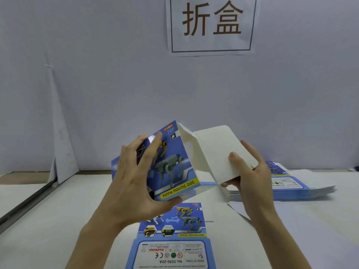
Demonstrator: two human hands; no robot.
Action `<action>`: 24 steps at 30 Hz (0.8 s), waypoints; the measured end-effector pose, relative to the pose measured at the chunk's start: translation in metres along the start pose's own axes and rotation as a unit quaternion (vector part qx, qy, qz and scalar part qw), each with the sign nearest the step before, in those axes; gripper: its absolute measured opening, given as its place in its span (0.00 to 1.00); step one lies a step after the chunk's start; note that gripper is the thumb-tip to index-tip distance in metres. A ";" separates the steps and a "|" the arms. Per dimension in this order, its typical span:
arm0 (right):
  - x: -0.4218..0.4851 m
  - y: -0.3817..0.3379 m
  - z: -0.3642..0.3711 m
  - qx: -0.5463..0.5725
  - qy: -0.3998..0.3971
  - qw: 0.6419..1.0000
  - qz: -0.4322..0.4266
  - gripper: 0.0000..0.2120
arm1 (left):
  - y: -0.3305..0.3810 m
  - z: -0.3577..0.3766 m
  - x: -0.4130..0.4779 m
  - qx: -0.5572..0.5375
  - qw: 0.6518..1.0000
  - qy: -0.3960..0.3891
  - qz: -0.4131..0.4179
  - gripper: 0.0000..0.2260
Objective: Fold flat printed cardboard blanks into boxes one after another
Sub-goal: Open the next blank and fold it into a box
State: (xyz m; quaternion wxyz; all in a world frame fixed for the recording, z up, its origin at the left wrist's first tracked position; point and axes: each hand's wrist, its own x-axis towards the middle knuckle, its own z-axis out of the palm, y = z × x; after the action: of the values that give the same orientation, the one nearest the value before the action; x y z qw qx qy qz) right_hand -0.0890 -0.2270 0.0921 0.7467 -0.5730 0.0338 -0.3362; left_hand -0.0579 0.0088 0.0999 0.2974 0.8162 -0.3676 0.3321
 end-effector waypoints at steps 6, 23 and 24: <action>-0.001 0.004 -0.001 -0.103 0.010 0.976 -0.190 0.18 | -0.001 0.009 -0.002 0.045 0.997 -0.052 -0.039 0.53; 0.001 -0.016 -0.006 -0.061 -0.111 0.992 -0.011 0.13 | 0.007 0.016 0.001 0.090 0.995 -0.020 0.034 0.49; 0.000 -0.017 -0.004 -0.064 -0.107 0.992 -0.019 0.14 | 0.007 0.017 0.001 0.097 0.994 -0.023 0.032 0.49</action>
State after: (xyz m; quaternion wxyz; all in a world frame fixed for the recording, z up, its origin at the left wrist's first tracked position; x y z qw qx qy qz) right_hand -0.0982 -0.2325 0.1053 0.7013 -0.6528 -0.0357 -0.2842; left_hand -0.0573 -0.0079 0.0924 0.1972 0.8363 -0.3663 0.3572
